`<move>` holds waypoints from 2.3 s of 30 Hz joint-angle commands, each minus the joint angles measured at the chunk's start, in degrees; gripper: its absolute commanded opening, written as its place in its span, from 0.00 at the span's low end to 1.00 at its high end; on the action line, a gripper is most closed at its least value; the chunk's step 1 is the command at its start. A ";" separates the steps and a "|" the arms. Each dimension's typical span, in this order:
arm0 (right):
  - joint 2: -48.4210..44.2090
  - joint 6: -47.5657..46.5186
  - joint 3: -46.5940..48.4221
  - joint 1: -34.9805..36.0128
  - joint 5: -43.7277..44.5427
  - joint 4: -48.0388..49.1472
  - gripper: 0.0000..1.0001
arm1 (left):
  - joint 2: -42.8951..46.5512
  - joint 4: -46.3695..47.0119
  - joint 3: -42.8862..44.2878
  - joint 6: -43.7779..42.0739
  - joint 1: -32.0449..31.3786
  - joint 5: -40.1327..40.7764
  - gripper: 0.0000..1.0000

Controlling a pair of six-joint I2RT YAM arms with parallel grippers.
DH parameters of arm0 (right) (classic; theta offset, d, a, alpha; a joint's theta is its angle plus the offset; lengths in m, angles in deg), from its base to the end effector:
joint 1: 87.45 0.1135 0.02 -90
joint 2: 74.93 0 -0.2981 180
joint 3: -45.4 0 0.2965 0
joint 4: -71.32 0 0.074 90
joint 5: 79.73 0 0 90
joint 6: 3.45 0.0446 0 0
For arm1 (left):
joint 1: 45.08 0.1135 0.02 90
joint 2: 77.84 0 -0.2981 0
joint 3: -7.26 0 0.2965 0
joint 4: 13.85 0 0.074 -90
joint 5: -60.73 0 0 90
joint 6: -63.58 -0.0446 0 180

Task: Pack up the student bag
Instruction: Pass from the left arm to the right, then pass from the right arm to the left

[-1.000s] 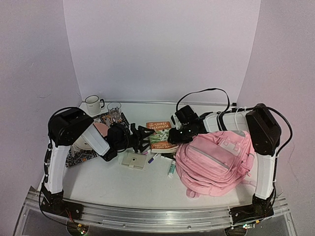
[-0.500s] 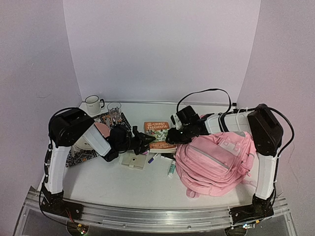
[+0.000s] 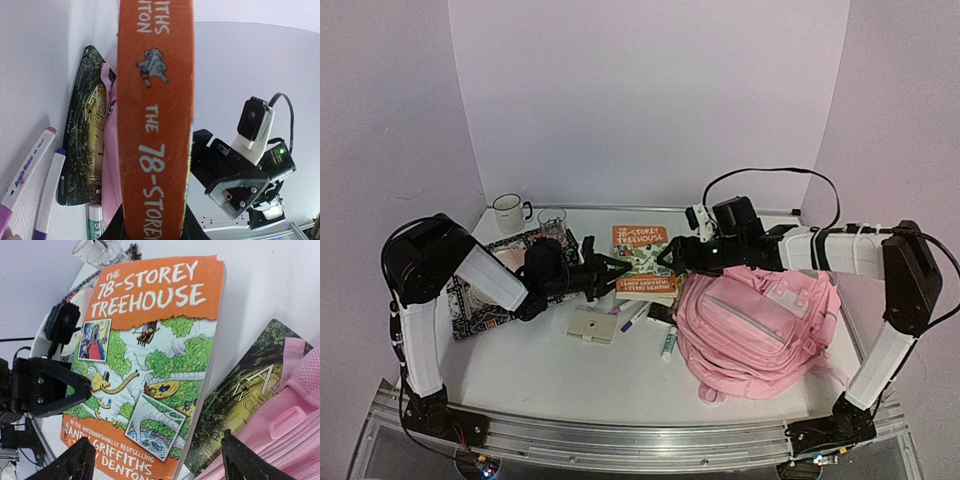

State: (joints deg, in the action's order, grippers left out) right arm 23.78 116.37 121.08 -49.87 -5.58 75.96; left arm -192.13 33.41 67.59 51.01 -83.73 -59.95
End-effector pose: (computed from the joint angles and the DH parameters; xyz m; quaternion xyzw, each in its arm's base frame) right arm 0.3484 0.2835 0.2553 -0.1348 0.7960 0.4145 0.4200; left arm 0.3206 -0.2855 0.1324 -0.0734 0.7381 -0.6484 0.1715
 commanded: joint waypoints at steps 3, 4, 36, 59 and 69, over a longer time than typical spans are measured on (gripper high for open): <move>-5.28 3.37 -1.61 -1.88 -8.32 6.13 0.97 | 10.51 5.75 -1.24 -3.06 0.32 -6.53 0.00; -5.41 3.77 -1.74 -1.98 -9.33 7.00 0.98 | 11.41 5.75 -1.33 -3.09 0.31 -7.39 0.00; -7.04 26.15 -5.65 -3.60 -31.12 39.27 0.00 | 19.29 0.96 -4.02 -7.72 -0.07 -17.95 0.22; -11.07 38.92 -15.03 2.28 0.54 58.15 0.00 | 25.77 0.29 -13.48 -3.86 -5.30 7.54 1.00; -9.11 41.88 -17.39 6.80 10.75 65.44 0.00 | 21.05 11.26 -14.64 2.03 -8.91 13.13 0.87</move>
State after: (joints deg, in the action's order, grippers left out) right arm 15.80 156.17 103.90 -44.56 -0.46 126.66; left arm -169.01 35.03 54.23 49.57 -92.35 -50.11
